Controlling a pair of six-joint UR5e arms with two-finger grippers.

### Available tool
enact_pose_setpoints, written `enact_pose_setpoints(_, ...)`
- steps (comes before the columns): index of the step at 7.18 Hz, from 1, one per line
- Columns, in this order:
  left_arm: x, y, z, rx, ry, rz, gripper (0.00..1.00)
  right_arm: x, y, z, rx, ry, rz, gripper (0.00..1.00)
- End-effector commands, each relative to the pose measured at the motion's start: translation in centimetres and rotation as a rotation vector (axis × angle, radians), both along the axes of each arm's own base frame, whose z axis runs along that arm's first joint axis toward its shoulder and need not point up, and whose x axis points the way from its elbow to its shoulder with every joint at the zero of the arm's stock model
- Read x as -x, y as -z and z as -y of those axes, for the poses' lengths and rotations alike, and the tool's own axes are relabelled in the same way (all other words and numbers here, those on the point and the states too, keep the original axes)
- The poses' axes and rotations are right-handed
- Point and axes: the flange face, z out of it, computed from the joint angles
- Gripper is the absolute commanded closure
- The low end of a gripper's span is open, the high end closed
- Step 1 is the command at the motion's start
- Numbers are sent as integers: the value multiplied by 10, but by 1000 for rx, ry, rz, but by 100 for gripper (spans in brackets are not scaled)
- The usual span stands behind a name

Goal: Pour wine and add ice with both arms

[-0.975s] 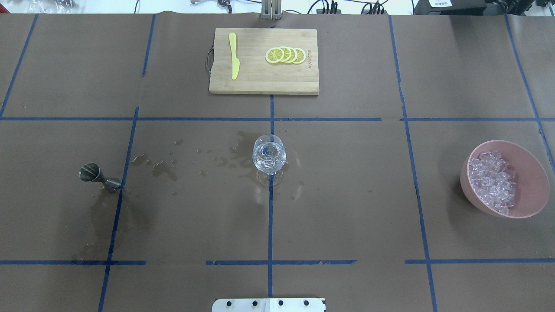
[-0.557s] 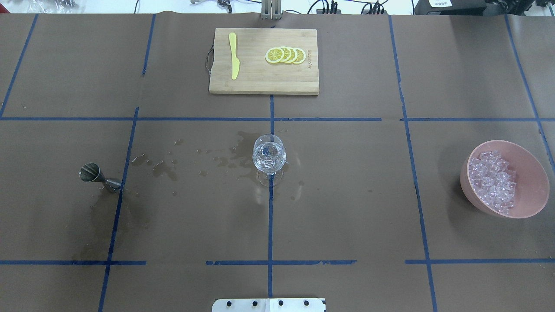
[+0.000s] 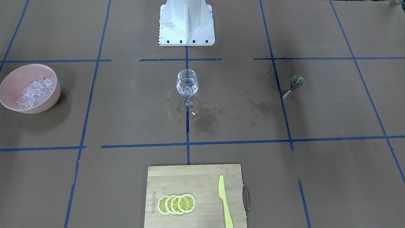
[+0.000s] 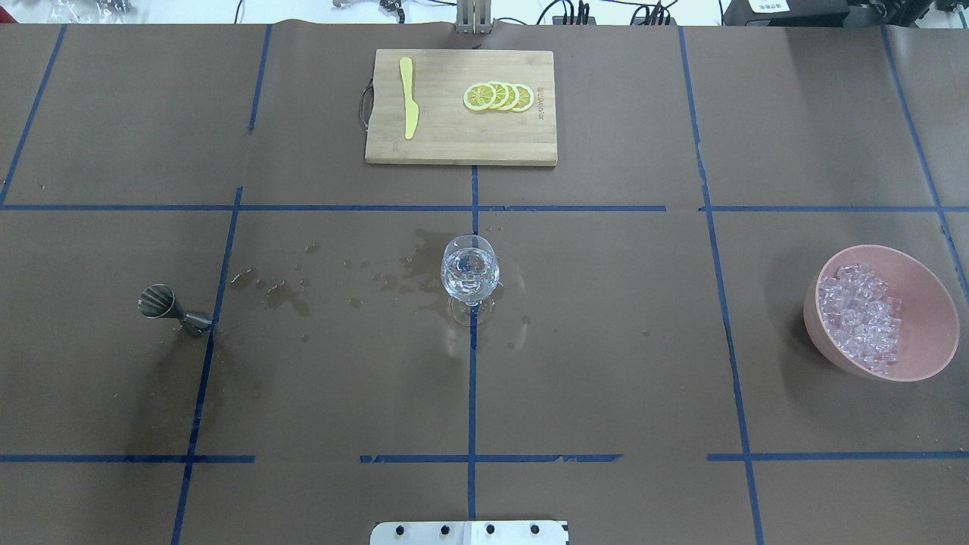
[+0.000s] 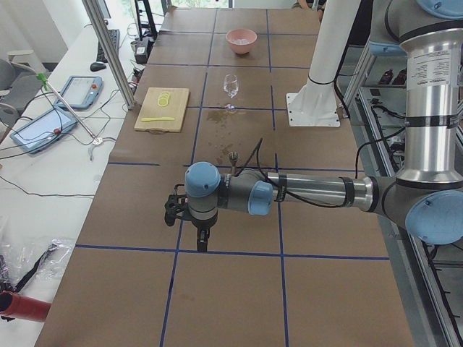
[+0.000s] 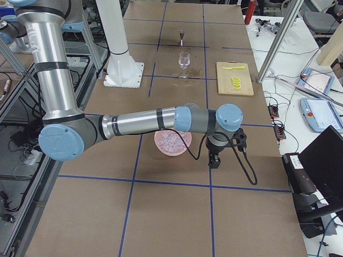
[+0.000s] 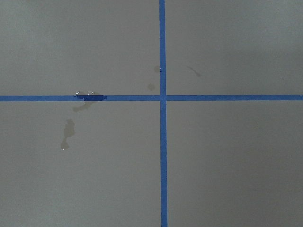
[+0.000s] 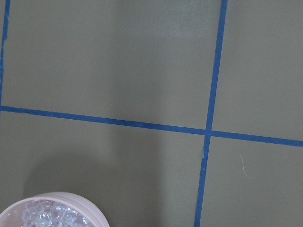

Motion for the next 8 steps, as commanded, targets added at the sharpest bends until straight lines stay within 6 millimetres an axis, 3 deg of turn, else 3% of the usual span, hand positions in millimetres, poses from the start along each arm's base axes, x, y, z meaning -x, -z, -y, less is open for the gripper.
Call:
enact_pose_setpoints(1, 1, -11, -2, 21, 0, 1, 0, -6, -10, -8, 11, -7, 6, 0)
enact_pose_setpoints(6, 1, -4, -1, 7, 0, 1, 0, -15, -67, -41, -6, -19, -54, 0)
enact_pose_setpoints(8, 1, -6, -1, 10, 0, 3, 0, -19, -68, -42, -7, -27, -55, 0)
